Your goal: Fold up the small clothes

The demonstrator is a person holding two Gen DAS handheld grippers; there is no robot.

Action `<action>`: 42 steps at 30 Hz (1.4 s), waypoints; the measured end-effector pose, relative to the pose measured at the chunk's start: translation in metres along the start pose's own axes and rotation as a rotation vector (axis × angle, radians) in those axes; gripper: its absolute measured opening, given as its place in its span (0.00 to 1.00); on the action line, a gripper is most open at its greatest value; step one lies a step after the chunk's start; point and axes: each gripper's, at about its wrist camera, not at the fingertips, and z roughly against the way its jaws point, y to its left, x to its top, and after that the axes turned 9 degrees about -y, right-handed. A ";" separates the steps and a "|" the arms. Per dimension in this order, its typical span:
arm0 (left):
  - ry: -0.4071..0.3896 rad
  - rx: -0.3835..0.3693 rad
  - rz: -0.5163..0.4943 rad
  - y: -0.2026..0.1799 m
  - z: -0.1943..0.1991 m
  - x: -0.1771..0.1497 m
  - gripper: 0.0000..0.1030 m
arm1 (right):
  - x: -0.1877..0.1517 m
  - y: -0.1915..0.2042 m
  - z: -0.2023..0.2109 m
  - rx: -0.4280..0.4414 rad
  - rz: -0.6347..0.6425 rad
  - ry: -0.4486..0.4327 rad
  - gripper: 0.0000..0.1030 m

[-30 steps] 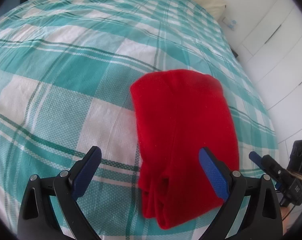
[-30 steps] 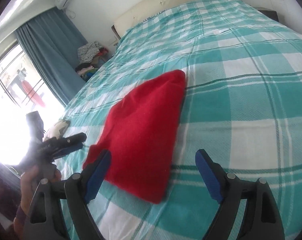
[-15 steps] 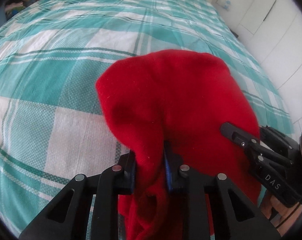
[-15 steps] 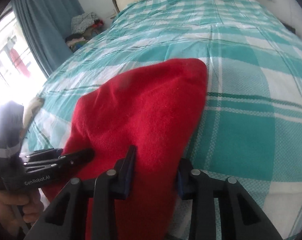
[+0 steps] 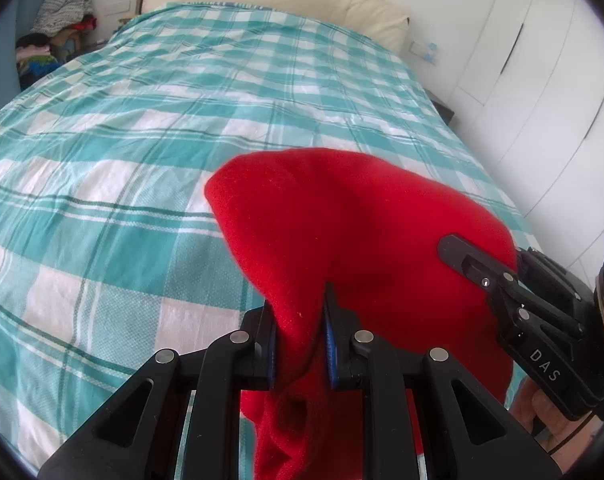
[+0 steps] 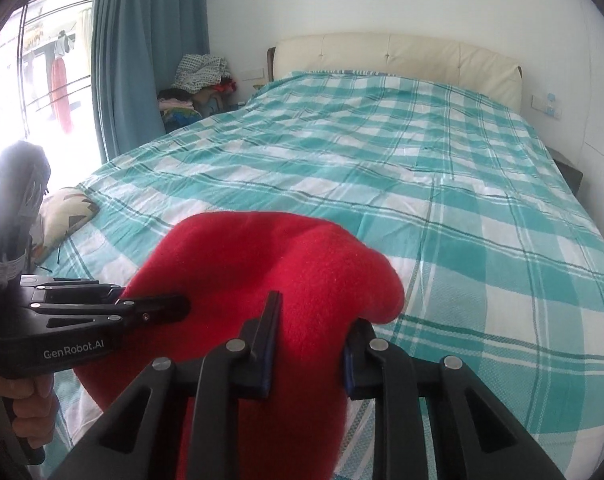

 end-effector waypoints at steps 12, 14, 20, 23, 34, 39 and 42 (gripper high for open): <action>-0.015 0.190 -0.156 -0.021 -0.017 -0.067 0.78 | -0.071 -0.073 0.001 -0.149 -0.100 0.174 0.82; -0.091 0.231 -0.173 -0.021 0.007 -0.078 0.91 | -0.086 -0.083 0.021 -0.190 -0.085 0.176 0.84; -0.245 0.322 -0.231 -0.041 0.074 -0.094 1.00 | -0.093 -0.077 0.079 -0.243 -0.031 0.159 0.91; -0.245 0.376 -0.226 -0.051 0.099 -0.097 1.00 | -0.082 -0.056 0.110 -0.243 -0.002 0.115 0.94; -0.127 0.414 -0.119 -0.070 0.157 -0.136 1.00 | -0.086 0.009 0.206 -0.187 0.000 0.047 0.99; -0.128 0.411 -0.145 -0.089 0.173 -0.149 1.00 | -0.093 0.017 0.226 -0.202 -0.020 0.075 0.99; -0.128 0.402 -0.147 -0.095 0.179 -0.152 1.00 | -0.096 0.023 0.235 -0.192 -0.024 0.092 0.99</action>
